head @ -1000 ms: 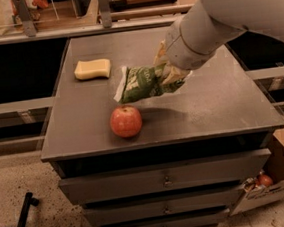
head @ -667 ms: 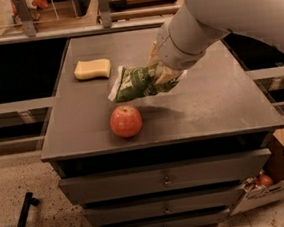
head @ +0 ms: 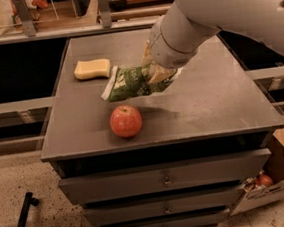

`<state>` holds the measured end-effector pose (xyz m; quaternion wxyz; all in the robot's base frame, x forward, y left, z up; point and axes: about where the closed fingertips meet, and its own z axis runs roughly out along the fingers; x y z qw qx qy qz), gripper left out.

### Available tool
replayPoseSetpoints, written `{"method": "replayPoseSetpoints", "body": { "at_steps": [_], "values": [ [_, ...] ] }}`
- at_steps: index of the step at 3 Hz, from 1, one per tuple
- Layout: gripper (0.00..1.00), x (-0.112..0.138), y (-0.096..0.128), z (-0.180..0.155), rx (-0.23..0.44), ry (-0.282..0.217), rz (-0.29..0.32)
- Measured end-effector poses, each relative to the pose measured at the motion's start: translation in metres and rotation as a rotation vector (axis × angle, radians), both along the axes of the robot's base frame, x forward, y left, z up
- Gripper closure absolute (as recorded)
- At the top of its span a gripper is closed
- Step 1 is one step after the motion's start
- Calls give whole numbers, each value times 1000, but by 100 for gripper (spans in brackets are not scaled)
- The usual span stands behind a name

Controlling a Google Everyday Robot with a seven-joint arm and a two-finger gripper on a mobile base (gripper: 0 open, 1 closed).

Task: Move green jalapeno chip bag near apple

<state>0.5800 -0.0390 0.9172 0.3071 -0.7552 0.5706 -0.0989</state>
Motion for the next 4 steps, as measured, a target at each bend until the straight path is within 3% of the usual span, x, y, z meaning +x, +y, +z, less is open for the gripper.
{"method": "replayPoseSetpoints", "body": {
  "at_steps": [1,3,4],
  "values": [
    [59,0,5,2,17,2,-7],
    [13,18,8,2,80,-24,-78],
    [0,17,9,3,80,-25,-77]
  ]
}}
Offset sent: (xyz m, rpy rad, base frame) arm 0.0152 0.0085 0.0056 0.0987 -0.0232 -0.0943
